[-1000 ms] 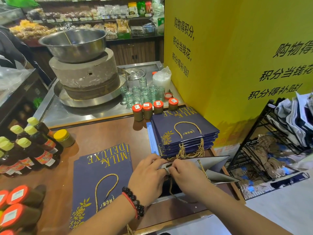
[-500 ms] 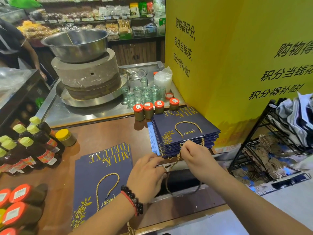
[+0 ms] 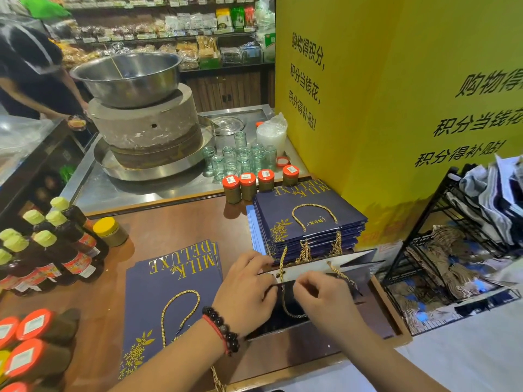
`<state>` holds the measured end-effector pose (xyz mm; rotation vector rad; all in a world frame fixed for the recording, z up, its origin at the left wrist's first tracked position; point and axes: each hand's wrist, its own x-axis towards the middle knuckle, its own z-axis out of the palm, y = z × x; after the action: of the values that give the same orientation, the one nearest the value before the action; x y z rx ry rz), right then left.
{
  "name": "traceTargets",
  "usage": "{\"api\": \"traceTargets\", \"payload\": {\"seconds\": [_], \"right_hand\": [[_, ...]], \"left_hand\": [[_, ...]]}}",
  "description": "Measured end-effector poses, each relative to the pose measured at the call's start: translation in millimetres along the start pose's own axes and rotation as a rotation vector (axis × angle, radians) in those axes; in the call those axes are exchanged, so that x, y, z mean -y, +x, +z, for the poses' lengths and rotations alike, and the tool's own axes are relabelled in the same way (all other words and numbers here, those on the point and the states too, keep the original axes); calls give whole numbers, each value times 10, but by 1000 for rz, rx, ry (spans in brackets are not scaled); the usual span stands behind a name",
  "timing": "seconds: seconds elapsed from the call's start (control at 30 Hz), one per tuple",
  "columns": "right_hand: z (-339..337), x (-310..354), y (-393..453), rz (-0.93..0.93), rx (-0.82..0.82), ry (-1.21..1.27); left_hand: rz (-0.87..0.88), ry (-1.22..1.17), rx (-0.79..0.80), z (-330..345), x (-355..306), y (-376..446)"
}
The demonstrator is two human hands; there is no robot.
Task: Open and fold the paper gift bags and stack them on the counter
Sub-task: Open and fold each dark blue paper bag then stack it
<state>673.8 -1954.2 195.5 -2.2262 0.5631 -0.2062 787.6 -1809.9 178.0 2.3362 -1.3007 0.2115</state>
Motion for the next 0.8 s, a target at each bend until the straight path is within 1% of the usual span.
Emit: {"api": "traceTargets", "payload": {"seconds": [0.07,0.13,0.3,0.53,0.73,0.8], "right_hand": [[132,-53,-31,31,99,-24],[253,-85,-43,38,154,-45],[373,-78,-19,72,185,36],[375,-84,-94,49,266,-10],[374,-93,-153,30,440,4],[385,-112,-169,22,469,4]], "left_hand": [[12,-11,-12,3,-9,-1],[20,-13,-28,11,-4,-3],[24,18,-39,12,4,8],[45,33,-53,16,33,28],[32,40,-69,29,79,59],[22,27,-80,38,80,61]]}}
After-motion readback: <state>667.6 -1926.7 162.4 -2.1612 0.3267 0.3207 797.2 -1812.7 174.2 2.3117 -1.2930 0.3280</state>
